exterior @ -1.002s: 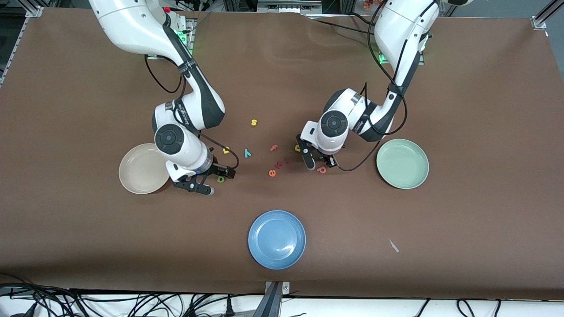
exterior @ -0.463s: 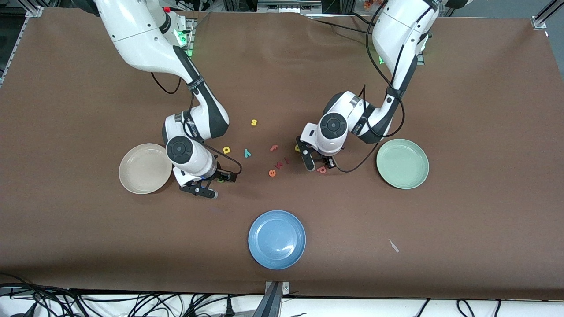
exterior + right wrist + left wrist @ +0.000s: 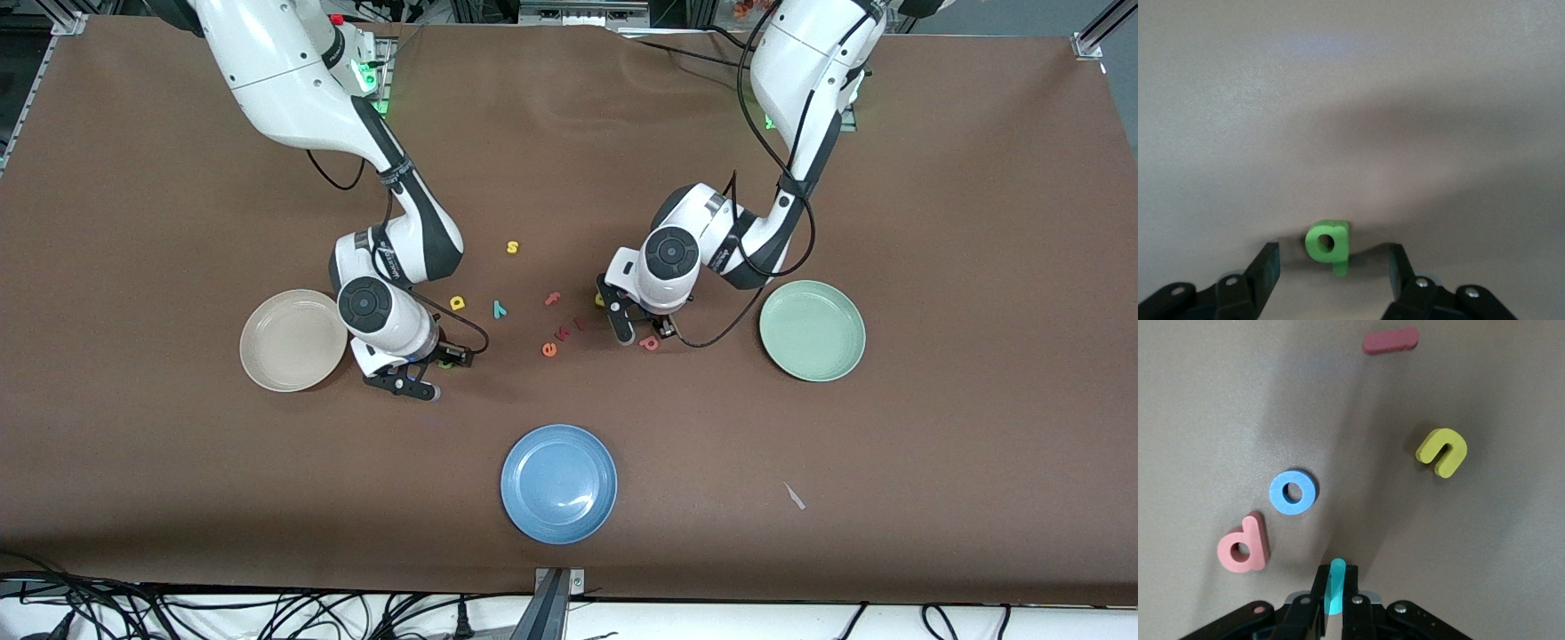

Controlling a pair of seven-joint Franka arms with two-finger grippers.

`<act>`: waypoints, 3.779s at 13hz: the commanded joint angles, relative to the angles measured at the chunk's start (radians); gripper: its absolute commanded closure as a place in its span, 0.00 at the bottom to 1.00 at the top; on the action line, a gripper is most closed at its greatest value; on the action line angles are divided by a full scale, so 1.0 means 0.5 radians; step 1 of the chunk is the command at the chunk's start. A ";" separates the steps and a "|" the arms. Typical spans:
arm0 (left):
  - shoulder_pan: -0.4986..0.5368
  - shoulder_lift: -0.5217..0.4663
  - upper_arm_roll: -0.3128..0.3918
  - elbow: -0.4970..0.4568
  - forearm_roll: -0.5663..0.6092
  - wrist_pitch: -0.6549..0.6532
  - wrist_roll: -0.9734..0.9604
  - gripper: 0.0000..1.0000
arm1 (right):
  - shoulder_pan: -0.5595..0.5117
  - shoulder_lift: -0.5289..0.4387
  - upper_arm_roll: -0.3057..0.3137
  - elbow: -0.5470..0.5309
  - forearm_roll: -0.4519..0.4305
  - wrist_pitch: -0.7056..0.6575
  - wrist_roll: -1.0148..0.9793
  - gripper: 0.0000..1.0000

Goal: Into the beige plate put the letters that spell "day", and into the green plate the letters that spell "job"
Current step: 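Lift the j with the left gripper while the right gripper lifts the q, then release the j onto the green plate while the right gripper releases the q, then grasp the pink d and the yellow a with the left and right grippers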

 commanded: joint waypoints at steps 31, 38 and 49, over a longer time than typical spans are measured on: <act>0.990 -0.456 -0.081 -0.116 0.016 -0.677 0.412 0.00 | -0.027 -0.654 -0.593 -0.799 -0.047 0.113 -1.602 0.92; 0.779 -0.224 -0.275 0.304 -0.107 -0.702 0.128 0.00 | -0.100 -0.651 -0.605 -0.796 0.084 0.003 -1.634 0.00; 0.429 0.151 -0.275 0.388 -0.107 -0.119 0.085 0.36 | -0.045 -0.716 -0.084 -0.790 0.137 -0.025 -0.788 0.00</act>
